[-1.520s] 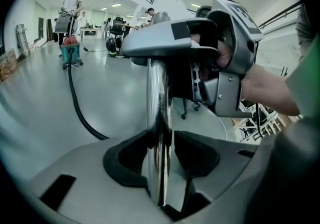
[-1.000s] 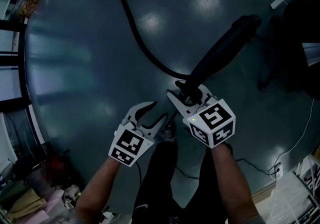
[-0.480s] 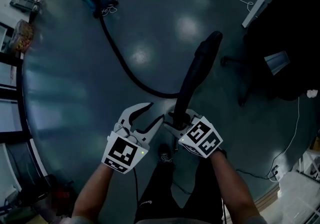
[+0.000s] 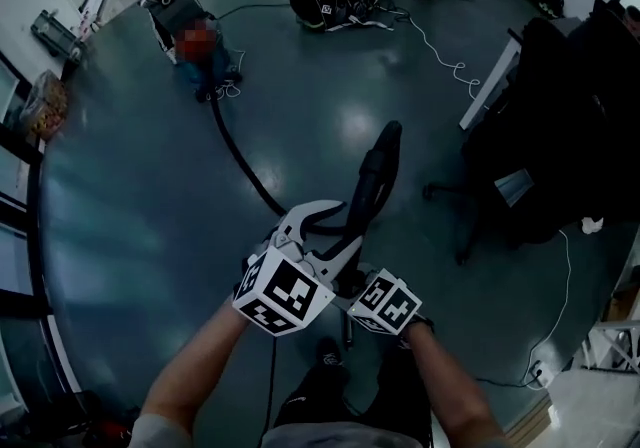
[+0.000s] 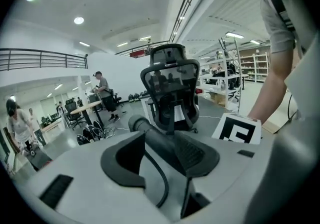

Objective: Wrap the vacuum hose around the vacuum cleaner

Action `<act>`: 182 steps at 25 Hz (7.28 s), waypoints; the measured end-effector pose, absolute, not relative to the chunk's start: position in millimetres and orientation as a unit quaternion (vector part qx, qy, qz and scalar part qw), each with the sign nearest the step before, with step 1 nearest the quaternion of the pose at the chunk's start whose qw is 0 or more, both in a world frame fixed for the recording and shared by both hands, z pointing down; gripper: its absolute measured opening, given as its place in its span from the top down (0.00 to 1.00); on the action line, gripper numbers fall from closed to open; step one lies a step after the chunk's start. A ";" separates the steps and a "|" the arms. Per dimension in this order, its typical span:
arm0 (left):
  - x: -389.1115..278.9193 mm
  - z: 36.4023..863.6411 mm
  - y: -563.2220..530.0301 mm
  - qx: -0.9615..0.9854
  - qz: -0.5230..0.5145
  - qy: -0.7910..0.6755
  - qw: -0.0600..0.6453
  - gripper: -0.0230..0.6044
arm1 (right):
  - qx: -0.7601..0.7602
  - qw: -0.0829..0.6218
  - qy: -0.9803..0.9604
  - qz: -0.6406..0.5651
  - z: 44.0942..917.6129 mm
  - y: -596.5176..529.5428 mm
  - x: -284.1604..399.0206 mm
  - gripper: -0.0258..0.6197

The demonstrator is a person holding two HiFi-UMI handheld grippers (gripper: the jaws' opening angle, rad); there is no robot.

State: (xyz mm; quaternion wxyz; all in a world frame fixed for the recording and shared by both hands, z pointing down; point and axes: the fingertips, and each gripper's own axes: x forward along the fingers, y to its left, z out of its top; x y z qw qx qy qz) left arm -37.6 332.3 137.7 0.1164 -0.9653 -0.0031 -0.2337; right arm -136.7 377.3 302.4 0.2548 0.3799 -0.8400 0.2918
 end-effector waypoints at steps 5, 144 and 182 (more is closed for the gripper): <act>-7.6 112.8 335.3 -0.958 -0.249 -0.012 0.142 0.68 | 0.369 0.250 -0.849 0.285 272.5 378.3 -148.3 0.74; -128.3 583.9 16.9 -0.767 -0.587 -0.239 -0.099 0.79 | -0.088 0.558 -0.821 0.086 578.7 -21.3 -51.3 0.66; -66.4 592.2 39.0 -0.824 -0.492 -0.004 -0.280 0.78 | 0.409 0.056 -0.537 0.736 617.7 -84.2 -30.1 0.60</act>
